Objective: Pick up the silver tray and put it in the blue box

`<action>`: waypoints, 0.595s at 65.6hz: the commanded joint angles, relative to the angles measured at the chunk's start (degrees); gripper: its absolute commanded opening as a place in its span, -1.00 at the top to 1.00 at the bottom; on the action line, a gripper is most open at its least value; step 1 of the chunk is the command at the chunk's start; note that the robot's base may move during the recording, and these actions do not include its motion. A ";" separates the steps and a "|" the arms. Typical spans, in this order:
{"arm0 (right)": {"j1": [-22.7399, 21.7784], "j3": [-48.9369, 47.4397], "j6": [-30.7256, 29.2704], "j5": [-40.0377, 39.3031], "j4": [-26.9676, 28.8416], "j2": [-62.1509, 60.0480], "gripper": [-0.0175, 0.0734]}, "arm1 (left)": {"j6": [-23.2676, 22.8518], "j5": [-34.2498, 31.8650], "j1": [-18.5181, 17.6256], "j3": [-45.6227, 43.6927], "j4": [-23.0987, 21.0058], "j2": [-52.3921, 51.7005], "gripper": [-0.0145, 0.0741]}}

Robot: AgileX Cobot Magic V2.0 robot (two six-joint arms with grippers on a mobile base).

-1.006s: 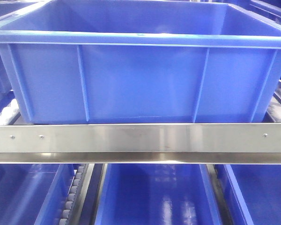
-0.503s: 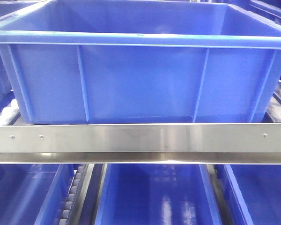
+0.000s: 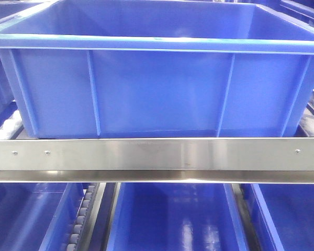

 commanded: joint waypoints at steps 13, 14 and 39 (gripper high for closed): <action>-0.40 1.20 -0.42 -3.69 0.80 -0.22 0.51 | -0.10 -4.78 -0.02 -1.63 0.03 0.10 0.88; -0.58 1.35 -0.42 -2.79 1.50 -0.46 0.51 | -0.10 -4.78 -0.02 -1.63 0.03 0.10 0.88; -22.09 14.44 -35.26 -6.83 32.18 -15.57 0.51 | -0.10 -4.78 -0.02 -1.63 0.03 0.10 0.88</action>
